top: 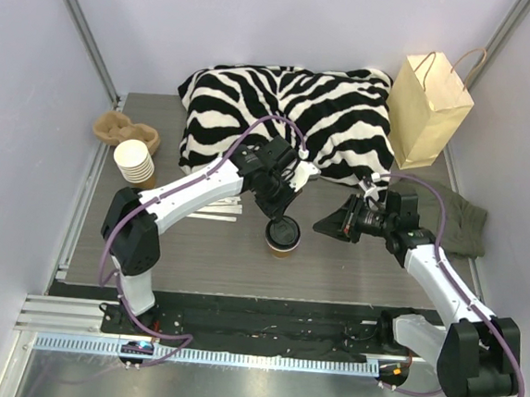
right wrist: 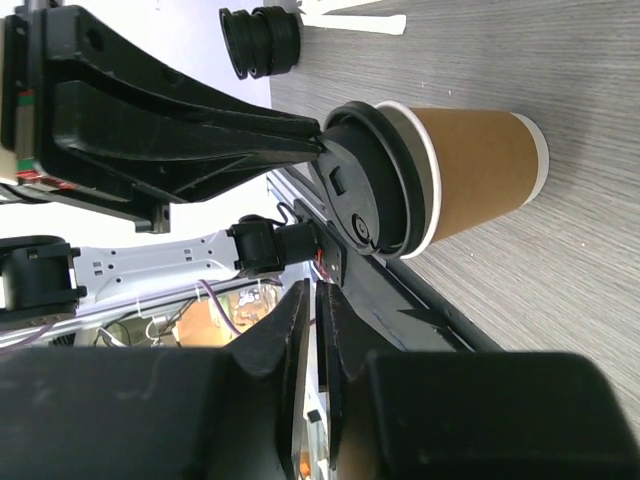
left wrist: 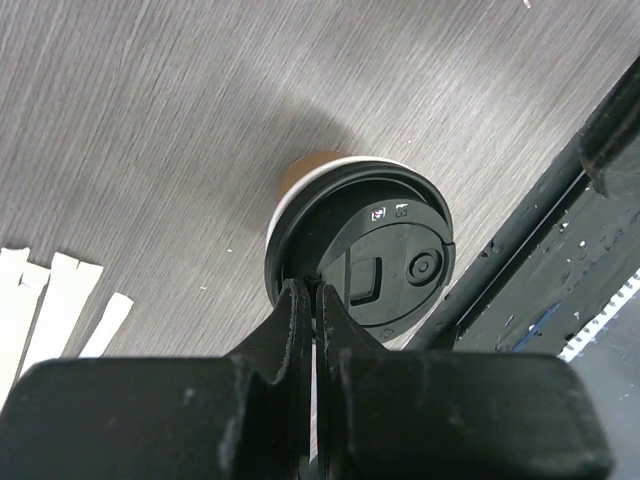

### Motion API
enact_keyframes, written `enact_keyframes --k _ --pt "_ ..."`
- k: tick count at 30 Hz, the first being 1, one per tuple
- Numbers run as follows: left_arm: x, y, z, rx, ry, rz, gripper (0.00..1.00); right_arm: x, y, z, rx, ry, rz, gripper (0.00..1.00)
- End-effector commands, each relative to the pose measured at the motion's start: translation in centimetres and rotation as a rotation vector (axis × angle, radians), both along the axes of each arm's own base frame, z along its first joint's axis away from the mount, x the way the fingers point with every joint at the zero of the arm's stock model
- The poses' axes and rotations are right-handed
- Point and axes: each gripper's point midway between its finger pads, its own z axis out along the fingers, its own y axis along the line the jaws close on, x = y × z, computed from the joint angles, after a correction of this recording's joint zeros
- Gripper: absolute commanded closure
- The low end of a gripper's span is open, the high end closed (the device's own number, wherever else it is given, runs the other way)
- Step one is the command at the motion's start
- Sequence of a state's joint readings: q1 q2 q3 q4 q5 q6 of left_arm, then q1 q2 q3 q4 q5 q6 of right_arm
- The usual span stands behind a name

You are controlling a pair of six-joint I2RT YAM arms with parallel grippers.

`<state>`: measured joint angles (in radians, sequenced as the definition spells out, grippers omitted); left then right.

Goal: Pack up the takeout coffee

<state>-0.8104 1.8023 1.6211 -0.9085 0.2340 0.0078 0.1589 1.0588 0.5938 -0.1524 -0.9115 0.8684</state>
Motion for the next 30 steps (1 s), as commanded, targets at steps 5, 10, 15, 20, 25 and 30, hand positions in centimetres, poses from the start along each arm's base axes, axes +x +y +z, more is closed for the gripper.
enact_keyframes --k 5,10,15,20,25,30 --pt "1.4 -1.1 0.4 -0.054 -0.008 0.007 1.00 0.5 0.5 0.3 0.046 -0.002 -0.005 0.89" --pt "1.3 -1.0 0.0 -0.052 0.003 0.006 1.00 0.2 1.3 0.1 0.050 0.005 0.005 0.92" --pt "1.1 -1.4 1.7 -0.096 0.004 0.024 1.00 0.3 1.7 0.2 0.061 -0.002 0.017 0.94" --pt "0.6 -1.3 3.2 -0.114 0.021 0.020 1.00 0.2 1.8 0.8 0.069 -0.012 0.023 0.94" --pt "-0.4 -1.1 3.4 -0.115 0.058 0.009 1.00 0.1 1.8 1.3 0.076 -0.020 0.023 0.94" --pt "-0.5 -0.3 1.8 -0.082 0.087 0.024 1.00 0.1 1.8 1.1 0.074 -0.016 0.021 0.94"
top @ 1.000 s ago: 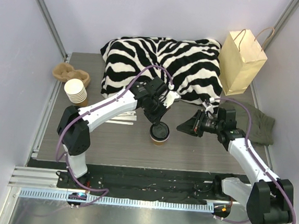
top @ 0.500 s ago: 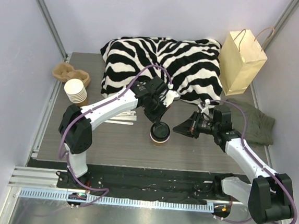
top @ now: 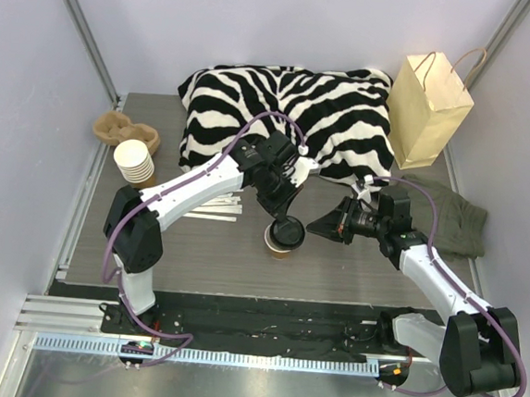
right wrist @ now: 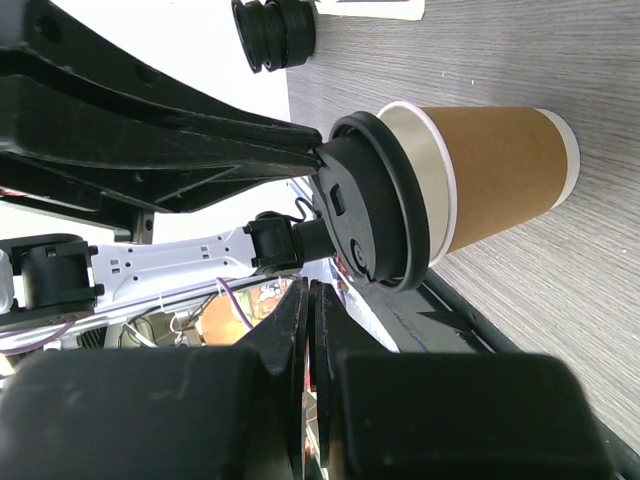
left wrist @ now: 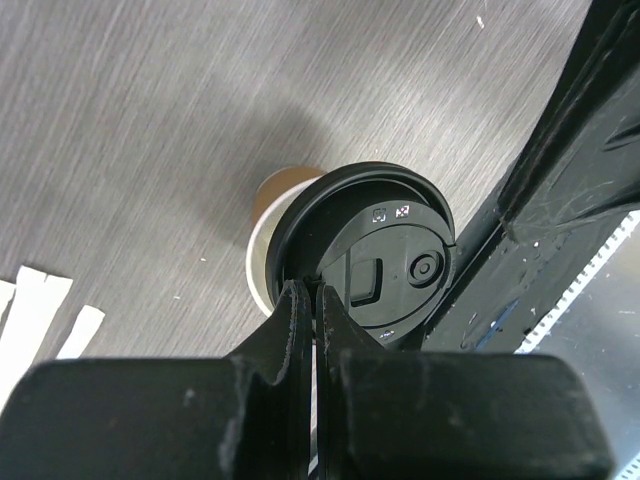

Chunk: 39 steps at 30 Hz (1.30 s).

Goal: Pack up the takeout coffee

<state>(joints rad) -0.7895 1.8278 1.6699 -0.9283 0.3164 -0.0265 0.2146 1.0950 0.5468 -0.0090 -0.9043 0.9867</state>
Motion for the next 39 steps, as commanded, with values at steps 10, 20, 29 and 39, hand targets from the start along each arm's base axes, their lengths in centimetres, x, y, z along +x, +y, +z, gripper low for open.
enact_keyframes --k 10,20,29,39 --pt "0.1 1.2 -0.8 -0.001 0.051 0.035 1.00 0.3 0.9 1.4 0.024 -0.063 0.012 0.94" --pt "-0.1 0.8 -1.5 -0.009 0.077 0.035 1.00 0.2 2.1 1.0 0.025 -0.063 0.030 0.95" --pt "-0.2 1.2 -2.8 0.011 0.083 0.037 1.00 0.2 3.0 0.8 0.026 -0.068 0.038 0.96" --pt "-0.1 0.6 -1.5 -0.032 0.068 0.041 1.00 -0.1 3.8 -0.5 0.013 -0.049 0.057 0.98"
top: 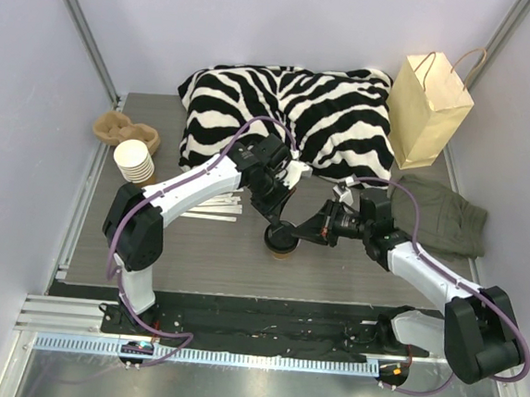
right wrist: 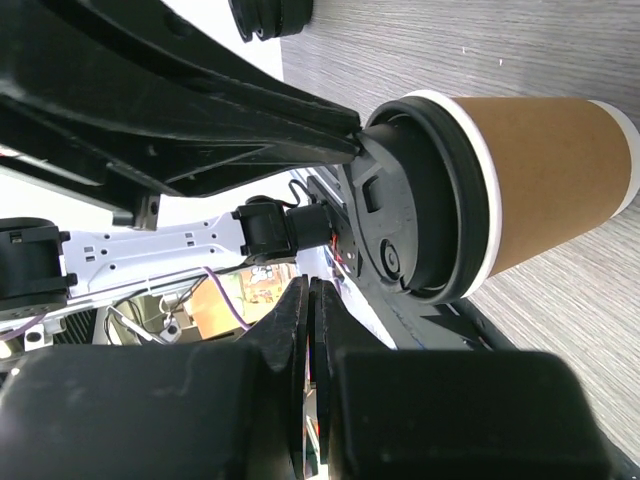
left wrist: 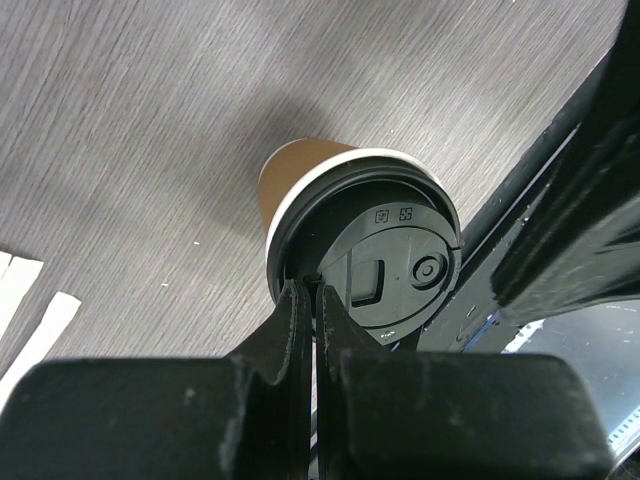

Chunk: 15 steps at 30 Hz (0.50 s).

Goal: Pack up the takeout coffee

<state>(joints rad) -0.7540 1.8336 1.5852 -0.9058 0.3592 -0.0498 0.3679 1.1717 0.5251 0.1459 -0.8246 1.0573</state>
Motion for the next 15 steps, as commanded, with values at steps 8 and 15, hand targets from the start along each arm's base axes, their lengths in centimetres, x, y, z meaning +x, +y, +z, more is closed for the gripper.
enact_keyframes --k 8,15 --pt "0.3 -0.9 0.9 -0.053 -0.014 0.004 1.00 0.7 0.4 0.7 0.016 -0.049 -0.002 0.98" --pt "0.3 -1.1 1.0 -0.067 -0.008 0.005 1.00 0.6 0.4 0.3 0.009 -0.041 0.001 0.98"
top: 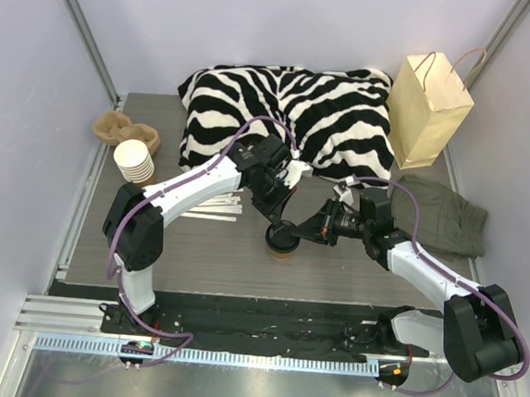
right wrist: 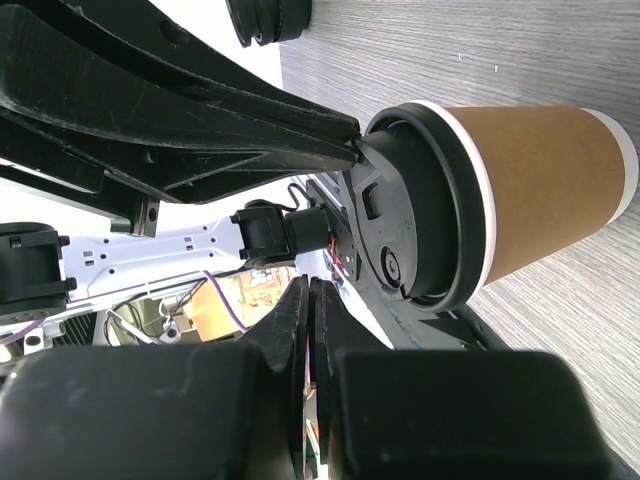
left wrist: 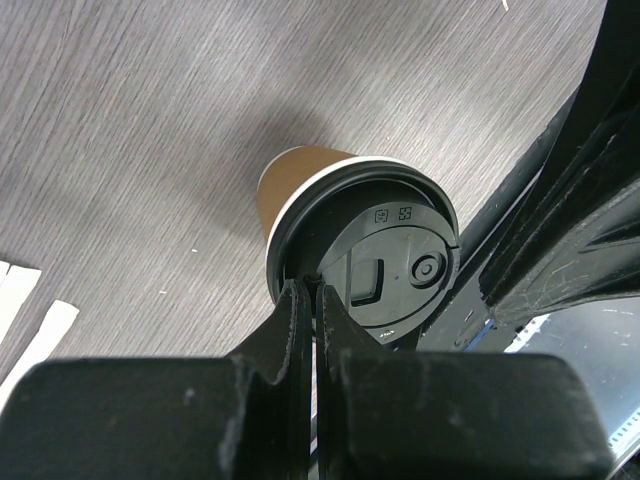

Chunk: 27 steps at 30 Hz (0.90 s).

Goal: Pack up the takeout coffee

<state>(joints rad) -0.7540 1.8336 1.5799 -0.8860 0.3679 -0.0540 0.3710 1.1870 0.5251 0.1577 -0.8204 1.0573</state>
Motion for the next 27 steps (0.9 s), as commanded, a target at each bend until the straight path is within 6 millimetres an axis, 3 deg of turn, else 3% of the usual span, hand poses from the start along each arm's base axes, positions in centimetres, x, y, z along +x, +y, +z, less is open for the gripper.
enact_keyframes --k 1,15,27 --pt "0.1 -0.9 1.1 -0.054 -0.010 0.002 1.00 0.4 0.2 0.5 0.013 -0.043 0.002 0.98" --pt "0.1 -0.1 -1.7 0.010 0.017 0.006 1.00 0.3 0.6 -1.1 -0.014 -0.033 0.022 0.98" --pt "0.1 -0.3 -0.8 -0.014 0.008 0.014 0.99 -0.5 0.5 -4.6 -0.075 0.052 0.061 0.99"
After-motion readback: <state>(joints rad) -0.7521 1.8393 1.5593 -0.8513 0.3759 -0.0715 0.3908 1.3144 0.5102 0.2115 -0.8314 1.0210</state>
